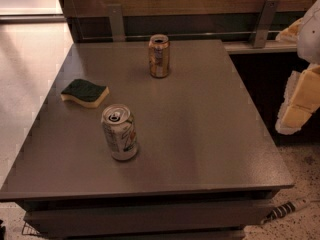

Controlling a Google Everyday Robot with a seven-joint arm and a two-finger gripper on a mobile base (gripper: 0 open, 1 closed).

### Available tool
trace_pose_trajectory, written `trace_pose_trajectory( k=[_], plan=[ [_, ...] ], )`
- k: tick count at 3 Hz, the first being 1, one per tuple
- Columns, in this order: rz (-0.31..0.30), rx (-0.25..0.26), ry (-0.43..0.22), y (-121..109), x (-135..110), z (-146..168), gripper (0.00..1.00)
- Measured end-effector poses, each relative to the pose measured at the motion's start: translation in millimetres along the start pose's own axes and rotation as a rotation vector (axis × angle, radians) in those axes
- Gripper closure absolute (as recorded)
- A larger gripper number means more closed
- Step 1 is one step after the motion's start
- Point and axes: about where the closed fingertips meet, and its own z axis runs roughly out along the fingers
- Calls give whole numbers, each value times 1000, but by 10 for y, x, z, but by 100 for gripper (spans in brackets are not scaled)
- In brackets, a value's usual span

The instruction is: Knock orange can over

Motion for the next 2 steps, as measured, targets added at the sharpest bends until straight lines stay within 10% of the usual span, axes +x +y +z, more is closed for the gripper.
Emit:
trace_pose_trajectory(
  k=[2],
  plan=[
    [8, 11, -29, -64, -47, 5, 0]
  ],
)
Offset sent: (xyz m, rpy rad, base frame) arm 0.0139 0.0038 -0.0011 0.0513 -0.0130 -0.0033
